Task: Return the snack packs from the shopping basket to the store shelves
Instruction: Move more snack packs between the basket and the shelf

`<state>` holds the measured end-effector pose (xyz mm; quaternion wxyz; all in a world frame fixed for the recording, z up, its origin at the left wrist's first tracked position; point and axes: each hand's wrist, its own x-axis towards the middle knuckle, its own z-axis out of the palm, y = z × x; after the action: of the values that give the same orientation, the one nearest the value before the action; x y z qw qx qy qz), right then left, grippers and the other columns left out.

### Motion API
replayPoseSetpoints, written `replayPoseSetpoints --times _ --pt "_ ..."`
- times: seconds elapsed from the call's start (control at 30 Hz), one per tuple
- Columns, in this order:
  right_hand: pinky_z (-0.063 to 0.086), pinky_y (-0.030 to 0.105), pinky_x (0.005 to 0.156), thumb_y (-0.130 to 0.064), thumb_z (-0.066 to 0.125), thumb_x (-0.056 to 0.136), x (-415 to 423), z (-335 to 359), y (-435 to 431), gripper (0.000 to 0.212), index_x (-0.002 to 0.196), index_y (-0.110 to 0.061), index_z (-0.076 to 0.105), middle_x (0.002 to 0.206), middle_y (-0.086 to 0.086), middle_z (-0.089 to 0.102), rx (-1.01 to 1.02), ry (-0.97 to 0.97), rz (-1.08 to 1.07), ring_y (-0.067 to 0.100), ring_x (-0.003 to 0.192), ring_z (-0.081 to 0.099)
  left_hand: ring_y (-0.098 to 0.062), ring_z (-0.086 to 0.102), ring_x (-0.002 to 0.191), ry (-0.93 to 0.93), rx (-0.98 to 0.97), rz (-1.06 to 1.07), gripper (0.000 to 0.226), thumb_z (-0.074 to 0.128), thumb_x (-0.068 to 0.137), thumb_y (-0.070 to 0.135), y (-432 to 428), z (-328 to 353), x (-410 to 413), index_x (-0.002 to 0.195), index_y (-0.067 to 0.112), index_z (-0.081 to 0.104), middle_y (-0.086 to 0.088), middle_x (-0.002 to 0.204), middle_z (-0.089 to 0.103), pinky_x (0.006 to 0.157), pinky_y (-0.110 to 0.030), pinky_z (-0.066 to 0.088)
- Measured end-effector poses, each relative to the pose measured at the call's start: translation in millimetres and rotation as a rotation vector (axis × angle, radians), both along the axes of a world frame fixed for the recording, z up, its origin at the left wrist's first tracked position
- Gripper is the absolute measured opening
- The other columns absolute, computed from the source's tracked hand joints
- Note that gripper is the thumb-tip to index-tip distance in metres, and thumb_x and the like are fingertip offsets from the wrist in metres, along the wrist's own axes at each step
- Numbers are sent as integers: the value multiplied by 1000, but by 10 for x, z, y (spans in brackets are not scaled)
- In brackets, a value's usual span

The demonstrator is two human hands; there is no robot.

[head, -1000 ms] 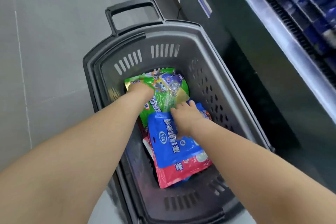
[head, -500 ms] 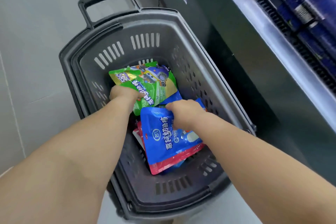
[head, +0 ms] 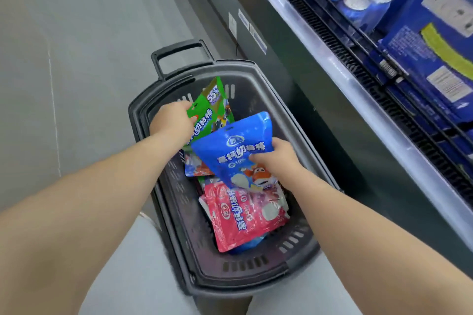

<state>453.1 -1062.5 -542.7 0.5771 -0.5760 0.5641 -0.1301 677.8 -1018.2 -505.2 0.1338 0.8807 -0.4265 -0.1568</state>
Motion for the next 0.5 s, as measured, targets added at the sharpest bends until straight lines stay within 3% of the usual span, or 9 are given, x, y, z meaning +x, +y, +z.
replayPoseSetpoints --times 0.13,0.23,0.4,0.5 --pt "58 41 78 -8 80 68 87 22 -85 24 77 -24 65 83 -2 72 74 -36 -260 20 81 70 -34 58 89 -13 66 -71 18 59 90 23 -36 41 135 105 16 65 -15 98 66 63 -30 34" --pt "58 36 72 -10 82 67 122 310 -63 21 75 -23 68 79 -3 73 116 -47 -405 19 79 71 -36 58 91 9 127 -94 18 57 91 24 -27 244 141 106 16 64 -16 100 66 64 -31 34" --pt "56 37 71 -11 76 71 -10 1314 72 17 73 -22 63 78 0 70 154 -4 -548 22 76 68 -35 58 90 15 243 -146 14 56 92 24 -39 1194 86 103 17 63 -15 99 65 65 -33 39" --pt "51 30 57 -11 74 73 -176 2065 171 14 83 -17 65 80 3 68 183 -25 -618 17 64 62 -35 58 95 42 275 -173 18 58 91 25 11 1915 -10 108 20 63 -13 103 65 67 -33 38"
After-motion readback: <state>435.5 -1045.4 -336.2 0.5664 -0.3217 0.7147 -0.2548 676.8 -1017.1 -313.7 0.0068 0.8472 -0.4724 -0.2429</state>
